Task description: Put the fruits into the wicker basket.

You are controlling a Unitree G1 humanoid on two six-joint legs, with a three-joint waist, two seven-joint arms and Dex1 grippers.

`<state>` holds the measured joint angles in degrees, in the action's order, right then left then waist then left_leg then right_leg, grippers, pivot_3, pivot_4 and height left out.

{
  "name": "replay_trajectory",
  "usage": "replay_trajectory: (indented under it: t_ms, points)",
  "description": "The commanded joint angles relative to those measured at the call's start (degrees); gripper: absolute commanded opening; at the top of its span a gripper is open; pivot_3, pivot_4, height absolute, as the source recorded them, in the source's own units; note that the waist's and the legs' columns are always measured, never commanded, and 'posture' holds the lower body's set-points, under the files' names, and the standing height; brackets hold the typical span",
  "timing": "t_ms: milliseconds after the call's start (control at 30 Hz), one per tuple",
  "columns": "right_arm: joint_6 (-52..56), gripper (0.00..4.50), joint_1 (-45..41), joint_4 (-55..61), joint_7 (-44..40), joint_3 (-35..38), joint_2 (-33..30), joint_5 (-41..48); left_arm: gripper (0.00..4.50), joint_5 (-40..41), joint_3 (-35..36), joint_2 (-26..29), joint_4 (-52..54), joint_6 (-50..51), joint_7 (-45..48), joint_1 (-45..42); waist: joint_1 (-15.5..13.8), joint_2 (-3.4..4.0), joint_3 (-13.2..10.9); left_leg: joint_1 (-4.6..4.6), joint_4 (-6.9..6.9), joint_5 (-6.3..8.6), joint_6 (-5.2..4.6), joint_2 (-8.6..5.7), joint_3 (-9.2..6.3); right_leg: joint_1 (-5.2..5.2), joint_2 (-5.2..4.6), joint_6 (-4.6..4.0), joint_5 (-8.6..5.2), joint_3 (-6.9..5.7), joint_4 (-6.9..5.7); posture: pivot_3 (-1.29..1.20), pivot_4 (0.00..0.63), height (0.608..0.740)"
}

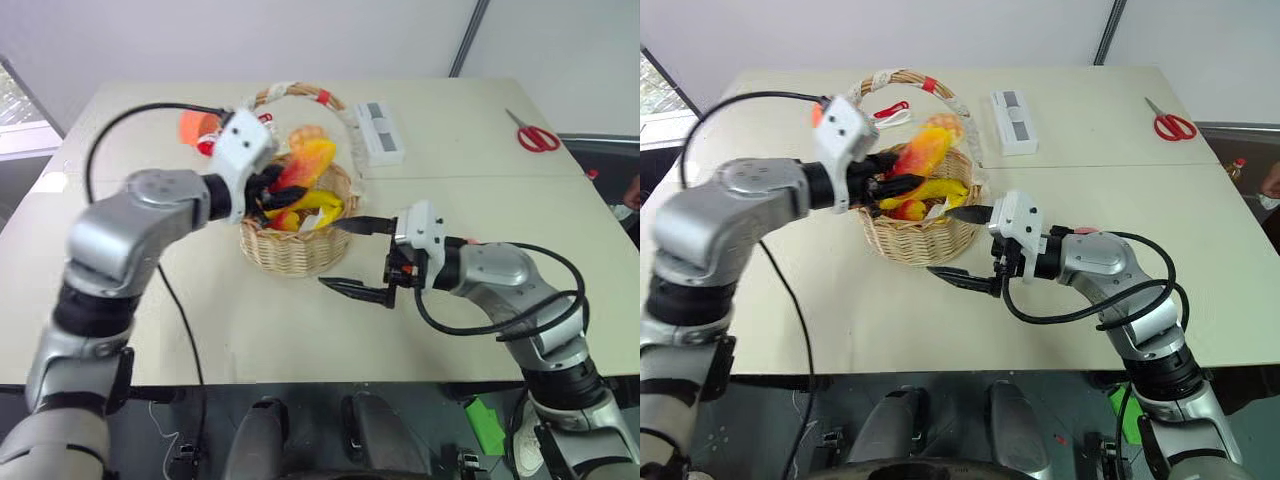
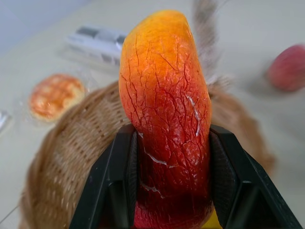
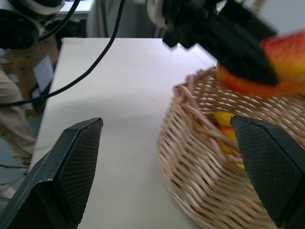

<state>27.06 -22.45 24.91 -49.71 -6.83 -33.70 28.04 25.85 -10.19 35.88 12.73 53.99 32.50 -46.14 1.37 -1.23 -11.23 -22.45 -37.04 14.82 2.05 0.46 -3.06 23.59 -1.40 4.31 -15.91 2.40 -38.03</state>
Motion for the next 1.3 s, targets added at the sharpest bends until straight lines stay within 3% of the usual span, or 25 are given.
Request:
replay_trajectory:
  t_ms: [33,133,300,467,933,1033,1067,1133,1300]
  points:
    - [-0.4,4.50,1.4,0.7,1.8,4.7,-2.6,-1.4,3.00,-1.5,1.2,-0.6,-1.0,-3.8,1.7,-1.5,-0.2,0.00,0.0,-0.06,-0.01,0.00,0.00,0.04,-0.02,0.05,0.00,0.00,0.00,0.00,-0.01,0.00,0.150,0.740]
    - [-0.2,4.50,4.5,-1.5,2.4,10.1,-7.7,-3.4,4.49,-1.9,2.0,-0.7,-1.5,-6.5,3.6,-1.0,-0.6,0.01,0.0,-0.09,-0.04,0.00,0.00,0.00,0.00,0.04,-0.05,0.00,0.00,0.00,0.00,0.00,0.150,0.740]
    - [-0.4,4.50,11.4,-6.6,1.8,19.6,-14.7,-4.6,4.49,0.4,4.6,-0.3,3.9,-16.5,11.7,5.2,-0.7,0.00,0.0,-0.08,-0.07,0.00,0.00,-0.04,0.05,-0.06,-0.13,0.02,0.00,-0.01,0.06,0.00,0.150,0.740]
    - [1.2,4.50,14.5,-11.7,4.2,23.8,-13.3,-3.7,4.49,0.3,2.1,-0.2,10.0,-18.1,14.8,12.3,-0.4,0.01,0.0,0.03,-0.06,0.00,-0.01,0.08,0.16,-0.10,-0.08,0.02,0.00,0.12,0.03,0.00,0.150,0.740]
    - [-2.4,4.50,11.0,-25.6,6.7,18.2,-7.8,-8.9,4.49,0.2,1.1,-2.7,11.9,-15.9,13.3,15.3,-0.4,0.03,0.0,0.07,-0.10,0.00,-0.02,0.05,0.36,-0.15,0.00,0.02,0.00,0.12,0.01,0.00,0.150,0.740]
    - [-3.1,3.66,11.2,-24.6,6.4,18.1,-7.5,-8.8,4.50,0.9,1.7,-2.6,12.5,-15.9,13.8,15.8,-0.4,0.03,0.0,0.07,-0.10,0.00,-0.02,0.06,0.36,-0.15,0.00,0.02,0.00,0.12,0.01,0.00,0.150,0.740]
    - [-4.0,3.10,11.4,-23.8,6.3,18.0,-7.6,-9.1,4.50,0.9,1.7,-2.5,12.6,-15.9,13.8,15.8,-0.4,0.03,0.0,0.07,-0.10,0.00,-0.02,0.06,0.36,-0.15,0.00,0.02,0.00,0.12,0.00,0.00,0.150,0.740]
    - [-4.9,2.46,11.5,-20.9,5.9,17.8,-7.8,-9.0,4.50,1.2,2.4,-2.2,12.7,-16.1,13.9,16.1,-0.4,0.03,0.0,0.07,-0.10,0.00,-0.02,0.05,0.36,-0.15,0.01,0.02,0.00,0.12,0.00,0.00,0.150,0.740]
    - [-1.2,2.38,7.8,-6.4,4.0,15.6,-7.4,-3.6,4.50,5.4,12.9,0.2,10.9,-15.8,13.6,19.0,0.2,0.08,0.0,0.08,-0.10,0.00,-0.02,0.18,0.27,-0.10,0.10,0.02,0.00,0.12,-0.02,0.00,0.150,0.740]
